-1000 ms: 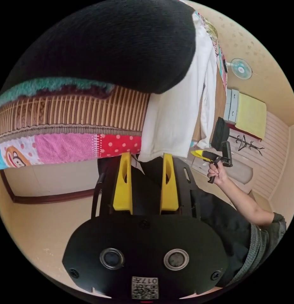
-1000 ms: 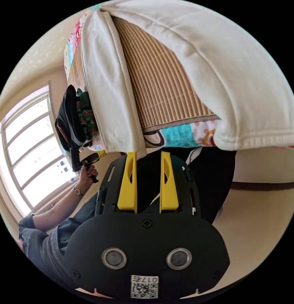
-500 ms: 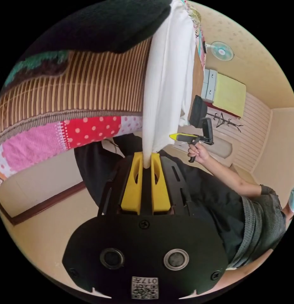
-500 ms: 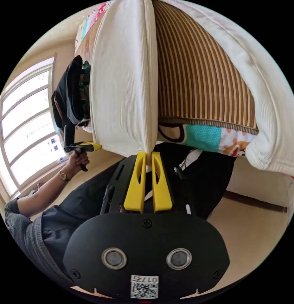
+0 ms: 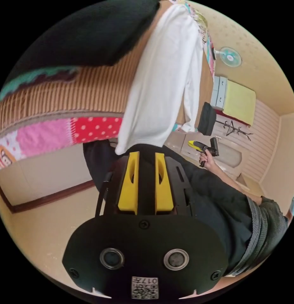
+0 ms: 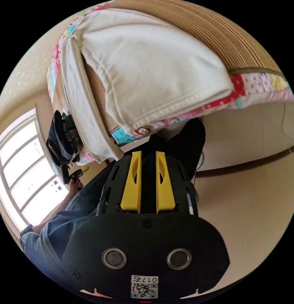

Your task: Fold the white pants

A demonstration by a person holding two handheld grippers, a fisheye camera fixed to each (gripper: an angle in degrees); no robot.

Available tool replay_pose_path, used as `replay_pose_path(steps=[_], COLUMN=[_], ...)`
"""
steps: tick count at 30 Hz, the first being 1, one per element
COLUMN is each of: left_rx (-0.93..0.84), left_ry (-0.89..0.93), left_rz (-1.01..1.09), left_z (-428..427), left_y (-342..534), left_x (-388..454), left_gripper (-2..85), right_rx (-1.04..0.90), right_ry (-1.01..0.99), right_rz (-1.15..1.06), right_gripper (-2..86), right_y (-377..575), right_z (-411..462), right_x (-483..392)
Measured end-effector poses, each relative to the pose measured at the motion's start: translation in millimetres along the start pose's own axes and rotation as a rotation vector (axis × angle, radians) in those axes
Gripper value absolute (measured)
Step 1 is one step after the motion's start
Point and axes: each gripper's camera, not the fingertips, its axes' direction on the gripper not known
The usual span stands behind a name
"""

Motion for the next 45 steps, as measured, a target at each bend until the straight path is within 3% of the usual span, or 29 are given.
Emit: replay_pose_path(steps=[5,9,13,16,20,21,26,27,31,35,41,45], left_rx=[-0.147,-0.246,-0.361,-0.349,-0.393,-0.401,-0.313,-0.295,-0.117,-0.004,-0.13,-0.106], left_ry=[-0.012,-0.058,-0.085,-0.112,-0.114,-0.082,0.552,0.558,0.197,0.187,-0.088,0.006], left_rz=[0.245,0.339,0.295,0.225,0.219,0.223,0.118,0.102,-0.18,-0.325,-0.357,-0.301], left_z=[95,176,255,276,289,289,282,282,278,291,325,337], left_y=[-93,-143,-184,-203,-216,-217,-198,-194,-166,-153,-147,-133], left_x=[116,181,206,208,211,211,190,186,152,149,176,191], left_gripper=[10.4,13.2,14.1,13.8,5.4,5.3,4.6,4.6,4.6,4.8,7.7,8.9], right_rx=[0.11,0.133,0.086,0.061,0.041,0.032,0.025,0.023,-0.015,-0.14,-0.243,-0.329], right_ry=[-0.213,-0.367,-0.344,-0.3,-0.289,-0.3,-0.359,-0.372,-0.384,-0.239,-0.226,-0.06], right_rz=[0.234,0.244,0.174,0.128,0.081,0.081,0.078,0.066,0.012,-0.092,-0.346,-0.418], right_gripper=[7.5,7.5,7.7,8.3,9.4,9.5,9.6,9.6,10.0,11.2,11.9,9.3], right_y=[33,56,64,61,42,34,5,-2,-25,-44,-39,-31], right_z=[-46,-73,-101,-129,-164,-172,-202,-208,-212,-200,-194,-174], right_x=[67,87,88,90,100,105,118,118,113,86,46,41])
